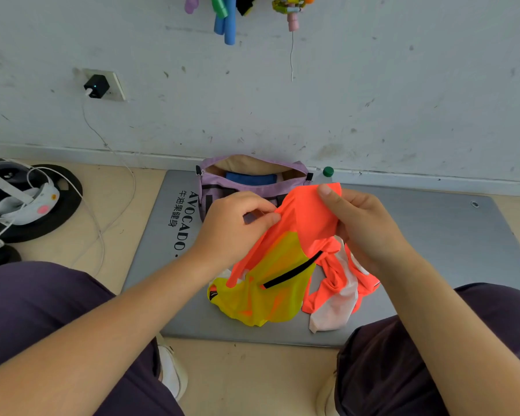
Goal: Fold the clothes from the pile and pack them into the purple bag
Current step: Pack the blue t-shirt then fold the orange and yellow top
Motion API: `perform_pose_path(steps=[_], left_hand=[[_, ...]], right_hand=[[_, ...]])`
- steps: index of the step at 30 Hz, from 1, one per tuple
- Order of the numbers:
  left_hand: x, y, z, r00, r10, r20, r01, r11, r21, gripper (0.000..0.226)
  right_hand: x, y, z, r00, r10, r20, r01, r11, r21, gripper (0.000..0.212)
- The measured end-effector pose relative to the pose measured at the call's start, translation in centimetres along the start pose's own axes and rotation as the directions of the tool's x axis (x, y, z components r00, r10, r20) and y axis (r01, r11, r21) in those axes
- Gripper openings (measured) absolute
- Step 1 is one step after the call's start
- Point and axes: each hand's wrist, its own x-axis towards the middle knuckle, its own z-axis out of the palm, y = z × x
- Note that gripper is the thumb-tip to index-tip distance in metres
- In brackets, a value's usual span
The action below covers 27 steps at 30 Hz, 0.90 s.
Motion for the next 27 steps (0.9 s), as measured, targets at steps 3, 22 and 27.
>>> perform_pose_path(steps=[3,22,27], left_hand=[[0.6,-0.2,-1.0,0.974,-0.173,0.143,0.205,0.945,-0.253,0.009],[0.6,0.7,-1.9,0.793,-0.241,0.559,0.273,0.962,0.028,0.055],[1.0,1.5,-3.5,0.763,-0.132,0.632,0.263,0.957,-0.118,0.039]], right_hand=[[0.1,-0.3,-0.3,0.998,-0.016,-0.064,0.01,0.996,-0.091,0.036],[-0.3,0.1,0.3,0.992,-0.076,0.105,0.101,0.962,-0.254,0.025],[-0.1,-0.3,-0.4,0.928,-0.089,0.361,0.224,0.908,-0.355,0.073]])
